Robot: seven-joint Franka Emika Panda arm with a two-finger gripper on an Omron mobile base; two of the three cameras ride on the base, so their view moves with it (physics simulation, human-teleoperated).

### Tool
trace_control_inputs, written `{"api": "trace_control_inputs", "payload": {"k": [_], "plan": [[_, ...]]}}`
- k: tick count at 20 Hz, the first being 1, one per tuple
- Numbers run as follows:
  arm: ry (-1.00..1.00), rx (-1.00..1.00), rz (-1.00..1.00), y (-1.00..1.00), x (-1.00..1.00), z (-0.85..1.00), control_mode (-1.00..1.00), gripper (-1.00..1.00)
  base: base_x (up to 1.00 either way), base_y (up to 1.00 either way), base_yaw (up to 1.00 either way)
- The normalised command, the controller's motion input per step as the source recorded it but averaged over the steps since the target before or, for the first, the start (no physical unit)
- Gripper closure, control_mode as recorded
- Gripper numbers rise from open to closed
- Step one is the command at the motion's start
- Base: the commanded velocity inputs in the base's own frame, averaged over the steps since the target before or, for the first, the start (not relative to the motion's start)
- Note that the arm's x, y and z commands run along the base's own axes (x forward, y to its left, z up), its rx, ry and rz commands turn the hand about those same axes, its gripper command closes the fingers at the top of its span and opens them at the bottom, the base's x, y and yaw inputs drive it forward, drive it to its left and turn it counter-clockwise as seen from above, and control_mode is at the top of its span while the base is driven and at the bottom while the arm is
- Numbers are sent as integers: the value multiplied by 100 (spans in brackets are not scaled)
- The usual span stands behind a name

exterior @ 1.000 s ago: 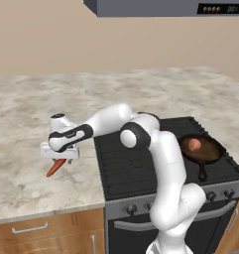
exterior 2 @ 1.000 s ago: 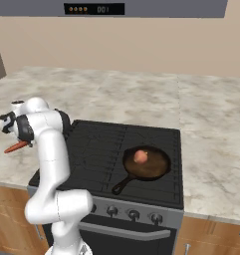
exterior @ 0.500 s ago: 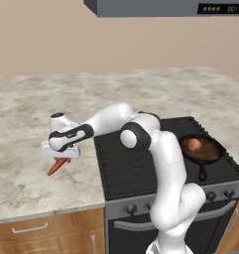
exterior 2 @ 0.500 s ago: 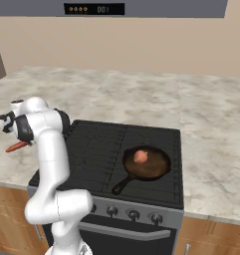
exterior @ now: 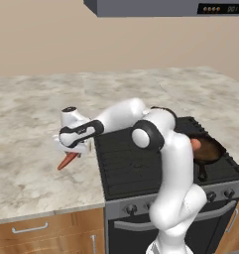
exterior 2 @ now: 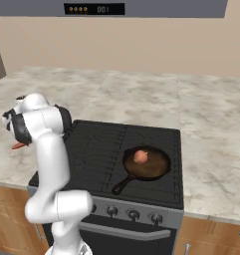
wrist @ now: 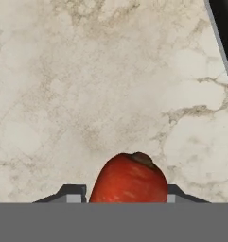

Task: Put the onion and carrot in the pan. Then turn on the front right burner and set the heat to medium.

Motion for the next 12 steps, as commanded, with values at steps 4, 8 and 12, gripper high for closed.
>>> {"api": "trace_control_inputs", "payload": {"k": [4, 8, 12], "plan": [[-6, 19, -15, -86, -21, 45, -100, 100, 0, 0, 0], [-7, 16, -18, -82, -30, 51, -100, 100, 0, 0, 0], [-3, 6, -19, -75, -48, 56, -100, 100, 0, 0, 0]]}}
